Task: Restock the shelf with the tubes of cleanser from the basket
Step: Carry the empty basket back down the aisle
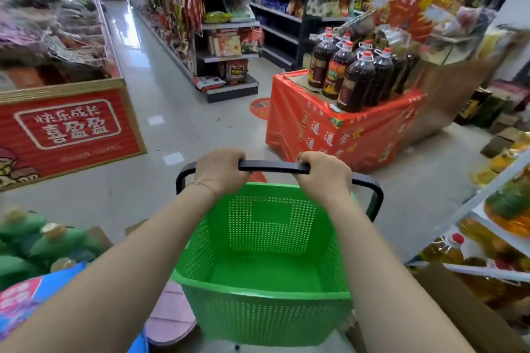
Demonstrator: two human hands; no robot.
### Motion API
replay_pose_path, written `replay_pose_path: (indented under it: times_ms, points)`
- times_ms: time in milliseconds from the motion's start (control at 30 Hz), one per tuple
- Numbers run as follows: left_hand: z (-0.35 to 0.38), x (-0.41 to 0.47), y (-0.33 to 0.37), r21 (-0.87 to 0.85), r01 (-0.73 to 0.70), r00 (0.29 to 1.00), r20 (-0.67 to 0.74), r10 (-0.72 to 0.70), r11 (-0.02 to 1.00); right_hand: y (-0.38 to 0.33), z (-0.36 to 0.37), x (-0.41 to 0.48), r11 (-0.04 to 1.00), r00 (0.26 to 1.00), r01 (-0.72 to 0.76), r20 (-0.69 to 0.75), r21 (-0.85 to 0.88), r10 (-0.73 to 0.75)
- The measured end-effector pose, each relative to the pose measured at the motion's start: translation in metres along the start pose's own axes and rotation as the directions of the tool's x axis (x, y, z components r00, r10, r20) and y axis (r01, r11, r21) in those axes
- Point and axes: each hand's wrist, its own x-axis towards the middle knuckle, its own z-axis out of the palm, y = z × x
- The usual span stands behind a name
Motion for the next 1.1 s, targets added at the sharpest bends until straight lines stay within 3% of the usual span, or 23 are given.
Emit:
replay_pose_path:
  times_ms: [567, 833, 1100]
  points:
    - [0.002, 0.173, -0.080, 0.113, 0.286, 0.953, -0.137, -0.270, 0.952, -0.034, 0.075, 0.256, 0.936, 0.938, 0.323, 0.085, 0.137, -0.336]
    - [0.011, 0.268, -0.088, 0.126, 0.421, 0.904, -0.144, -0.403, 0.898, -0.027, 0.106, 0.374, 0.882, 0.885, 0.412, 0.131, 0.229, -0.447]
    - [0.018, 0.332, -0.100, 0.121, 0.482, 0.873, -0.152, -0.463, 0.868, -0.030, 0.126, 0.450, 0.851, 0.855, 0.478, 0.108, 0.216, -0.508]
